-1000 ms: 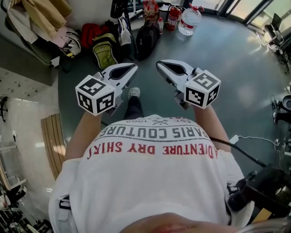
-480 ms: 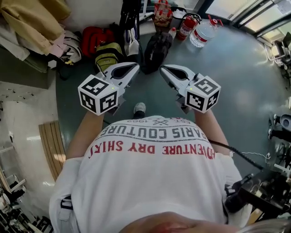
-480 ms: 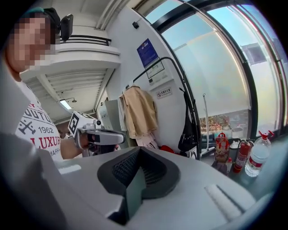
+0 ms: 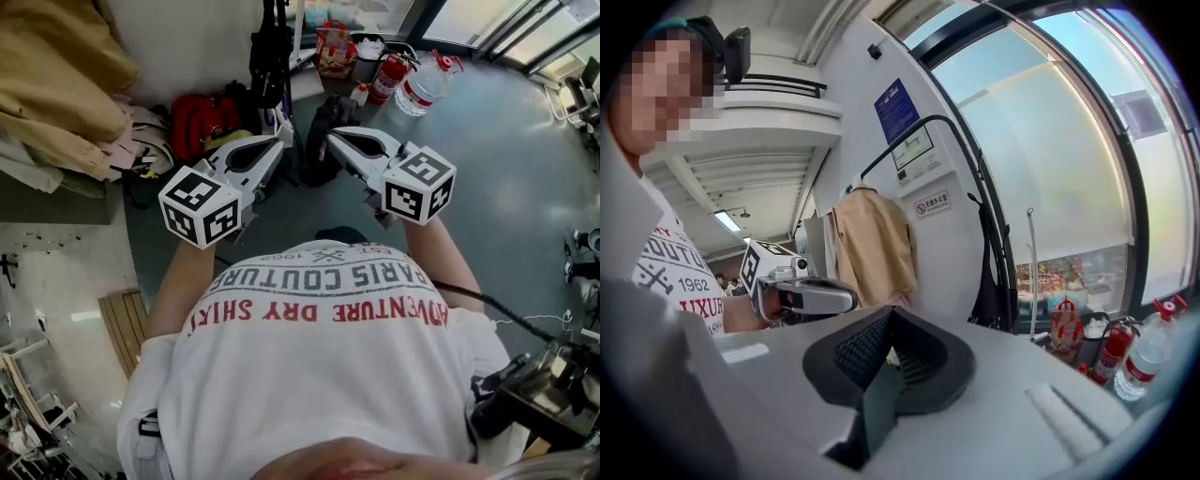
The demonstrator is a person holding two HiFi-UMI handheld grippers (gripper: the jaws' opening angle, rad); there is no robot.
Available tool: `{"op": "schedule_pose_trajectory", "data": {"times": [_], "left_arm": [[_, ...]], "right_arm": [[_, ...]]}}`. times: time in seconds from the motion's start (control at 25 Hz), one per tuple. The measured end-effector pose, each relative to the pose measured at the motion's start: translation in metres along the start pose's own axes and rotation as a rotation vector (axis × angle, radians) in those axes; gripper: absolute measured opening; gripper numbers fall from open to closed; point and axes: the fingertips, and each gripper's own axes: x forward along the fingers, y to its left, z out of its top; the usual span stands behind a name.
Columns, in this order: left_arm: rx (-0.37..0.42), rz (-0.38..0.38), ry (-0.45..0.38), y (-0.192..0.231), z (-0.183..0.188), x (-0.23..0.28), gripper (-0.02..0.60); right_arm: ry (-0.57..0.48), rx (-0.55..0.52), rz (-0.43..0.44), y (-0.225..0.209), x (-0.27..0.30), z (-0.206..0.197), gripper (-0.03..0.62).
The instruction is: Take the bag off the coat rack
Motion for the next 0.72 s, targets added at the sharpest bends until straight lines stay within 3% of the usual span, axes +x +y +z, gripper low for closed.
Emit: {"op": "schedule_pose_trajectory", "data": {"times": [0.24,0.4,0.72], "left_arm": [[0.009,-0.032,-0.04,0.023,0.027,0.023,0.0],[0.017,0.005,-0.024,0.048,0.041,0.041,0.0],[-0.051,0.008,-0.038,0.108,0.057,0.097,0.0]], "right_arm": [[0.005,-0.021,0.032,-0.031,0.024,0.024,0.002],[0.009,-0.003,0.066,-0.064,0.04,0.034,0.002],[0.032,0.04,0.096,-0.14,0.078,0.048,0.002]]}}
